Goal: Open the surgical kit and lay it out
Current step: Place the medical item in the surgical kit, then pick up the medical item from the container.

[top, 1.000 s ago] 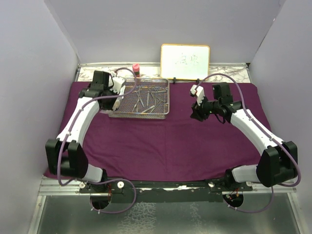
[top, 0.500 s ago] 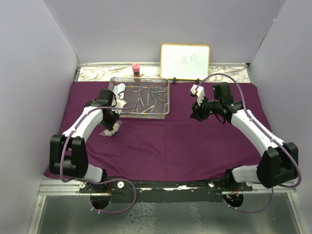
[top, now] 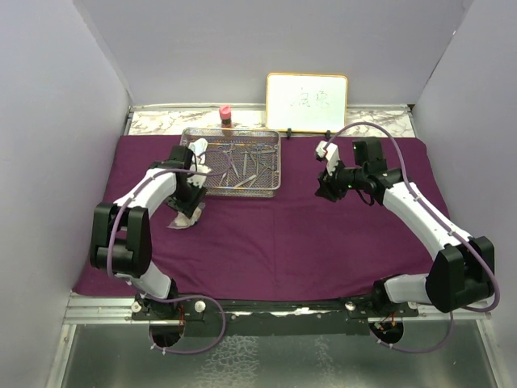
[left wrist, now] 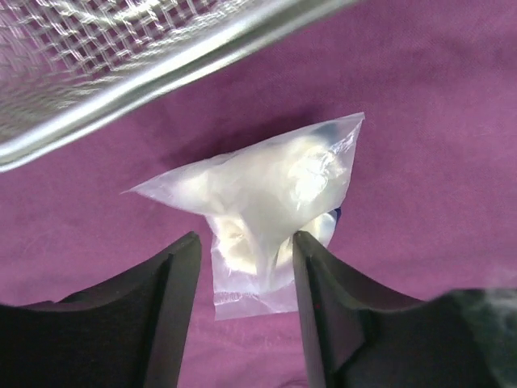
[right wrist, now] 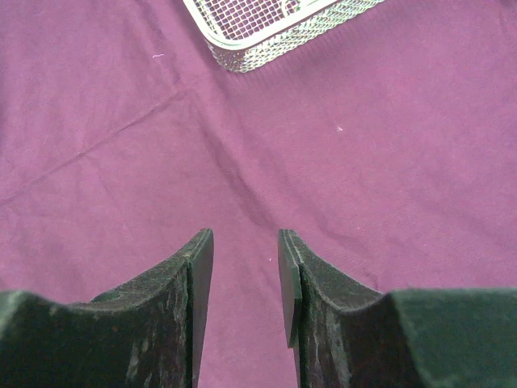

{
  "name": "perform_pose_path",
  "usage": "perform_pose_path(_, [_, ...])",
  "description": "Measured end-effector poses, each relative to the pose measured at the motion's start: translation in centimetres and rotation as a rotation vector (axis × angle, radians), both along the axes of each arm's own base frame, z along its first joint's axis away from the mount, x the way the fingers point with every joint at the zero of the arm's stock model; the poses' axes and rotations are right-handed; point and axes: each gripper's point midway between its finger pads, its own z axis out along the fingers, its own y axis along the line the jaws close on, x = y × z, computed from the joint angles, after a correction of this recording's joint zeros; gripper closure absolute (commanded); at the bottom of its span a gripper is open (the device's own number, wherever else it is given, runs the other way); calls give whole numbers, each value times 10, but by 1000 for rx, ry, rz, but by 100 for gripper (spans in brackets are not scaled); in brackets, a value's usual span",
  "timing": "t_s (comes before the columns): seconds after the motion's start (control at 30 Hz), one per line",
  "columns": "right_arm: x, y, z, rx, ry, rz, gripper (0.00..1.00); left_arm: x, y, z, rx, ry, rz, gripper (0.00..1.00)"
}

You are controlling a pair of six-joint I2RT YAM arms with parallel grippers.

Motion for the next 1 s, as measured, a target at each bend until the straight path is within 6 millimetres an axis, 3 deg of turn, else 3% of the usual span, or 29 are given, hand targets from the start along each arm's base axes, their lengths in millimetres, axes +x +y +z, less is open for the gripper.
perform_pose_path(0.07, [0, 0, 0, 0, 0, 0, 61, 5, -1, 12, -2, -18, -6, 22])
perform_pose_path(0.17, [0, 0, 0, 0, 0, 0, 61, 24, -3, 47, -13, -109, -16, 13])
perform_pose_path(0.33, [0, 0, 0, 0, 0, 0, 61, 64, -10, 115, -45, -309, -27, 13])
perform_pose_path(0.5, [0, 0, 0, 0, 0, 0, 61, 105, -21, 146, -86, -418, -37, 22])
perform_pose_path(0.63, [0, 0, 0, 0, 0, 0, 61, 140, -30, 135, -102, -417, -42, 32])
perform_pose_path(0.8, [0, 0, 1, 1, -4, 0, 61, 180, -42, 100, -109, -380, -51, 44])
perform_pose_path(1.0, [-1, 0, 5, 5, -16, 0, 61, 220, -48, 71, -98, -373, -38, 48])
